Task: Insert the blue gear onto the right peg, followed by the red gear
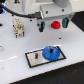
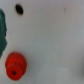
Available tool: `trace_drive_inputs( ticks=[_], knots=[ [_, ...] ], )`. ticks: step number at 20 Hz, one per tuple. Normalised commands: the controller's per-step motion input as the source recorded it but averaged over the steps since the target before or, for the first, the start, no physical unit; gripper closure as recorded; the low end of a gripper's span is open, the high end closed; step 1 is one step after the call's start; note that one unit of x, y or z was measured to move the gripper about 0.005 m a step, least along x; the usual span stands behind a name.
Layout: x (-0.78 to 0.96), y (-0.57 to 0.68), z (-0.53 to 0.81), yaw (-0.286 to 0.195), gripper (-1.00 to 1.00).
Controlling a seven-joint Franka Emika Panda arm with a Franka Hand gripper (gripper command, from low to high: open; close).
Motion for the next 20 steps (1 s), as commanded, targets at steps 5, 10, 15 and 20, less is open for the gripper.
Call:
trace_drive_inputs(
  ticks=[5, 10, 15, 20],
  knots=[
    [-0.57, 0.42, -0.02, 0.000, -1.00],
    [-0.44, 0.48, -0.06, 0.000, -1.00],
    [-0.47, 0.38, -0.13, 0.000, -1.00],
    [-0.39, 0.25, -0.35, 0.000, -1.00]
  ],
)
